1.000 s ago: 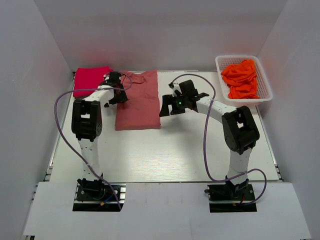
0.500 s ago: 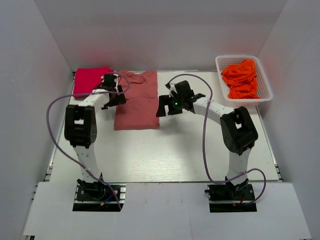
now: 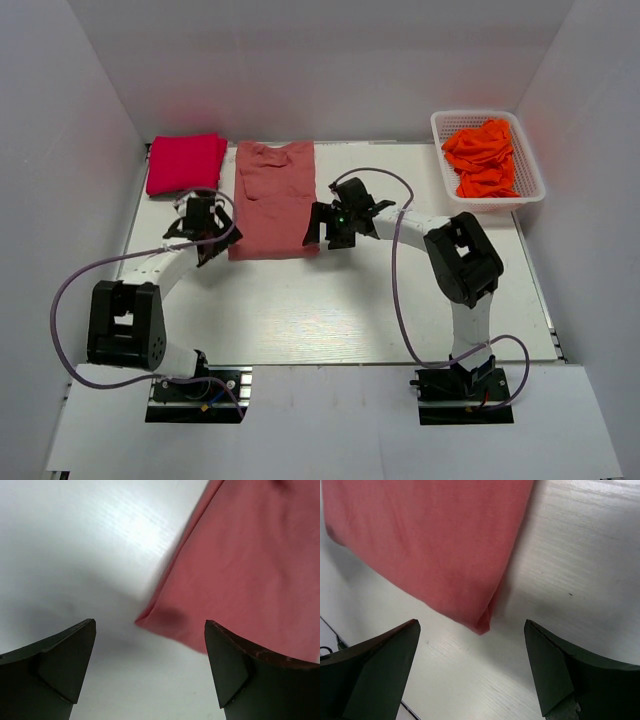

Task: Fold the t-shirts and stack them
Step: Grab one side of the 2/3 rectangular tshirt with both arms

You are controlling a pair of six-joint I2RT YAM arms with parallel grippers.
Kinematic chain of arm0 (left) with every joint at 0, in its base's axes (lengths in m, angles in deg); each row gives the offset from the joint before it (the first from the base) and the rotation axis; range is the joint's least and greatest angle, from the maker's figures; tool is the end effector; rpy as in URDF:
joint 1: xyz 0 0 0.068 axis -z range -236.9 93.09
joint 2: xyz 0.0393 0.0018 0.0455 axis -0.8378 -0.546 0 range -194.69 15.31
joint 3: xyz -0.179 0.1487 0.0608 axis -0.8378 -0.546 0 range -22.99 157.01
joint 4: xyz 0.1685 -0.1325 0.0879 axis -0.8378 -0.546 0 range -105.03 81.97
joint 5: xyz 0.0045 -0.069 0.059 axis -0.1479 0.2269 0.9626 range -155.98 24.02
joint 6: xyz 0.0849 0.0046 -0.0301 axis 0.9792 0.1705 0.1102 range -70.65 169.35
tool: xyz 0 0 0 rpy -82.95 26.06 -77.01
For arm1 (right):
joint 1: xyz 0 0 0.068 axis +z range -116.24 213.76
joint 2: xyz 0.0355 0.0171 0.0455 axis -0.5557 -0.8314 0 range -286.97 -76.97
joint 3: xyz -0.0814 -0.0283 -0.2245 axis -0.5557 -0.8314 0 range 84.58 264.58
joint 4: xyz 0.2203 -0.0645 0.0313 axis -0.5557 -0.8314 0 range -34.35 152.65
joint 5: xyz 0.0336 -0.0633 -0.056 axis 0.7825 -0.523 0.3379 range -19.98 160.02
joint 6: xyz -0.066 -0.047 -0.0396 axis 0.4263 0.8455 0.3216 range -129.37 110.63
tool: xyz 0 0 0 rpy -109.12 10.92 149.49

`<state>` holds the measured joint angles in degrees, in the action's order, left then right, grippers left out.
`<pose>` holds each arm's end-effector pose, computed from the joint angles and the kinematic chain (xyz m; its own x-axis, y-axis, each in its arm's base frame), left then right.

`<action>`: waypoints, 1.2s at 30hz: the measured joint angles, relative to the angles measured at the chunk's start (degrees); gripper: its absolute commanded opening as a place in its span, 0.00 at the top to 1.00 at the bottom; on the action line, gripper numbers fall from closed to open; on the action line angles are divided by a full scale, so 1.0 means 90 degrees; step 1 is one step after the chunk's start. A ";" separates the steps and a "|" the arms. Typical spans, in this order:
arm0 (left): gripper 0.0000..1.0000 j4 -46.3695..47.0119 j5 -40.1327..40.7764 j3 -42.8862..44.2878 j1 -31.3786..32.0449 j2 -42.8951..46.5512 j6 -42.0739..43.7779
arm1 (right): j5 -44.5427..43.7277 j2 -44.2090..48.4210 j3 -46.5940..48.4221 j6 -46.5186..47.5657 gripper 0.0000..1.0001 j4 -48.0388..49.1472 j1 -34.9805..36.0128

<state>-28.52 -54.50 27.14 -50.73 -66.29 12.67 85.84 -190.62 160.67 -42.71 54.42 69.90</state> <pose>0.2934 -0.0155 0.1610 -0.6180 -0.5220 -0.5879 -0.4810 0.8425 -0.2424 0.3291 0.2676 0.1338 -0.8798 0.0123 -0.4752 -0.2842 0.7877 0.5465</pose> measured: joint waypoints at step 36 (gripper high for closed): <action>1.00 0.2504 -0.1224 -0.1542 -0.0036 -0.0726 -0.1183 | 0.0532 -0.0503 -0.0347 -0.0911 1.00 0.0678 -0.0012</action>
<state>-5.99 -65.51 13.26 -51.06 -72.83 2.02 90.62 -195.14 157.55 -50.91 60.52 69.79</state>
